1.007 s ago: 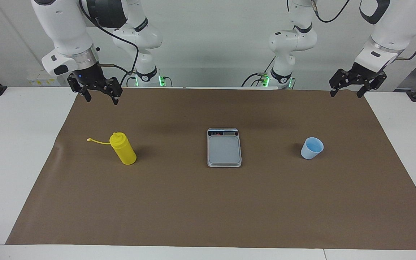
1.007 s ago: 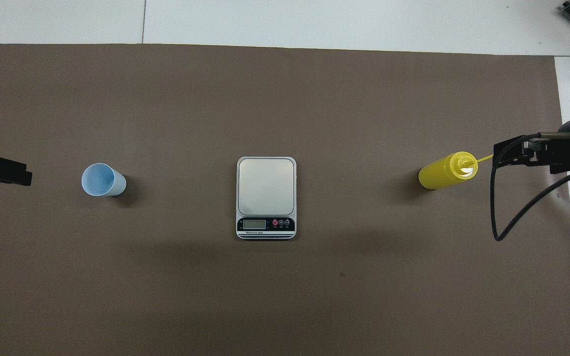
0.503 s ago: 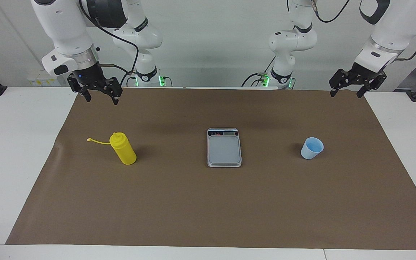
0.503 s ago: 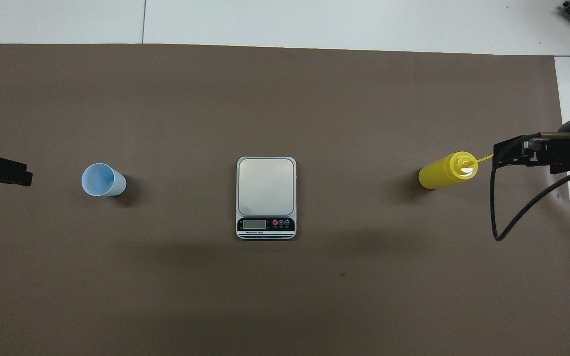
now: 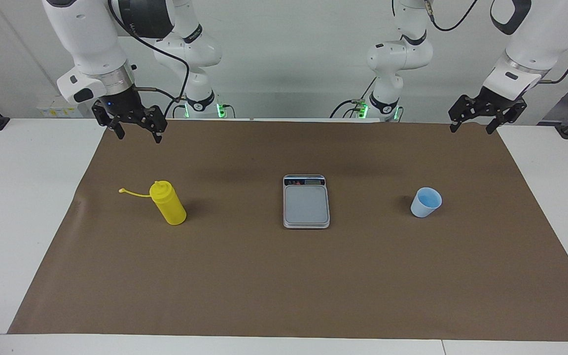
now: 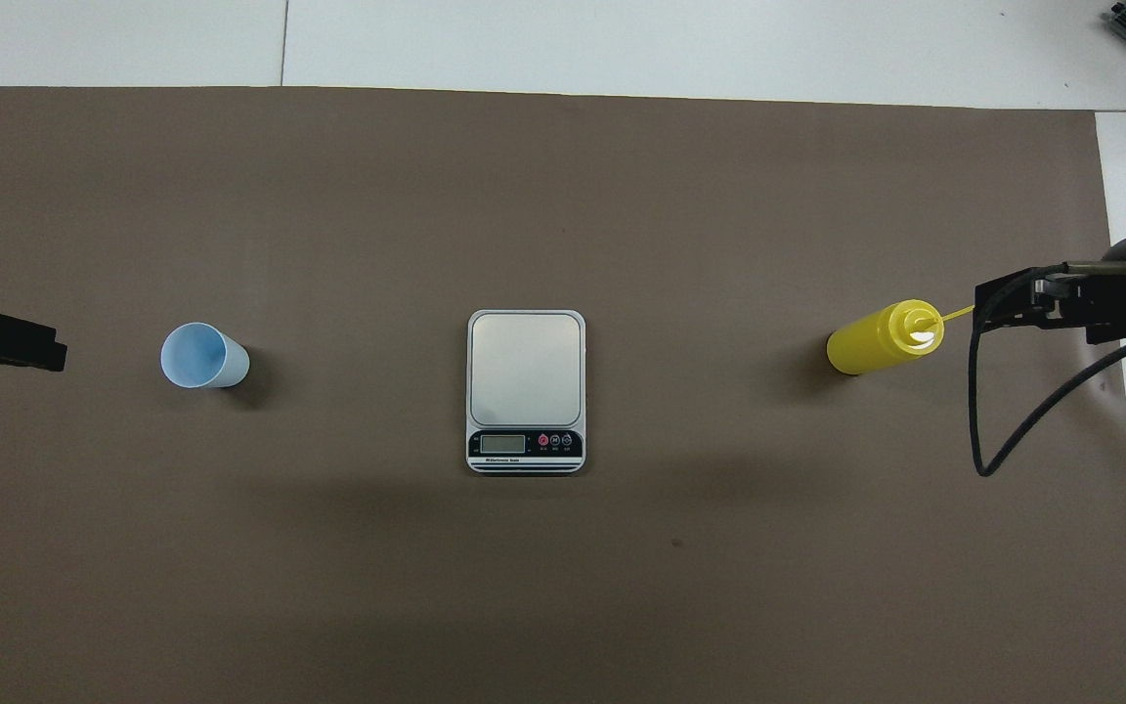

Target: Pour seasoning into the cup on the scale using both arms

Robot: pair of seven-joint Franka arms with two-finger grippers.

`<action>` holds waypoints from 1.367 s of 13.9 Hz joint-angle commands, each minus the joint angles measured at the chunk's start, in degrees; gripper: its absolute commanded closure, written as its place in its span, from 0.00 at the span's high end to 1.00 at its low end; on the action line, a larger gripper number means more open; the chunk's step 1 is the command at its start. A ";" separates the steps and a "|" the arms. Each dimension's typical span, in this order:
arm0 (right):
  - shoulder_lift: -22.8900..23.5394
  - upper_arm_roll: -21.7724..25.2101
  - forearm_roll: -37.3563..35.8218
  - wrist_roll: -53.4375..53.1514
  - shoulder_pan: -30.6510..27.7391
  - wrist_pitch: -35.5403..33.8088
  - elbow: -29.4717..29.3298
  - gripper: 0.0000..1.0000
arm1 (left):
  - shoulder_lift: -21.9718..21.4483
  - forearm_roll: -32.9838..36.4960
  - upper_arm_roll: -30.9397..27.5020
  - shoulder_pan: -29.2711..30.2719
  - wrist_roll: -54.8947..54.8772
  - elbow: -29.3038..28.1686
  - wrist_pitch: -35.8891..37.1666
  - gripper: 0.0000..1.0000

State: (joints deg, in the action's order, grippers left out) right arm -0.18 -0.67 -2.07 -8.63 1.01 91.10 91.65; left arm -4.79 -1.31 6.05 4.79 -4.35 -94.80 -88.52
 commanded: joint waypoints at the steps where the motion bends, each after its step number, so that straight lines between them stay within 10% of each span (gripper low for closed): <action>1: -1.40 -0.39 -0.22 0.28 -0.66 0.75 1.69 1.00 | -1.80 0.44 -0.42 -0.65 0.92 -2.14 -1.12 1.00; 10: -1.31 -0.39 -0.22 0.28 -0.66 0.75 1.69 1.00 | -5.93 0.35 -0.51 -0.04 1.10 -14.27 -13.15 1.00; 19: -1.40 -0.39 -0.22 0.28 -0.66 0.75 1.69 1.00 | 1.43 0.35 -0.60 2.86 3.45 -18.58 -21.77 1.00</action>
State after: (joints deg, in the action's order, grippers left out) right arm -0.19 -0.67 -2.07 -8.63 1.01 91.10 91.65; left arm -5.38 -1.31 4.96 7.27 -3.37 -112.27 -107.16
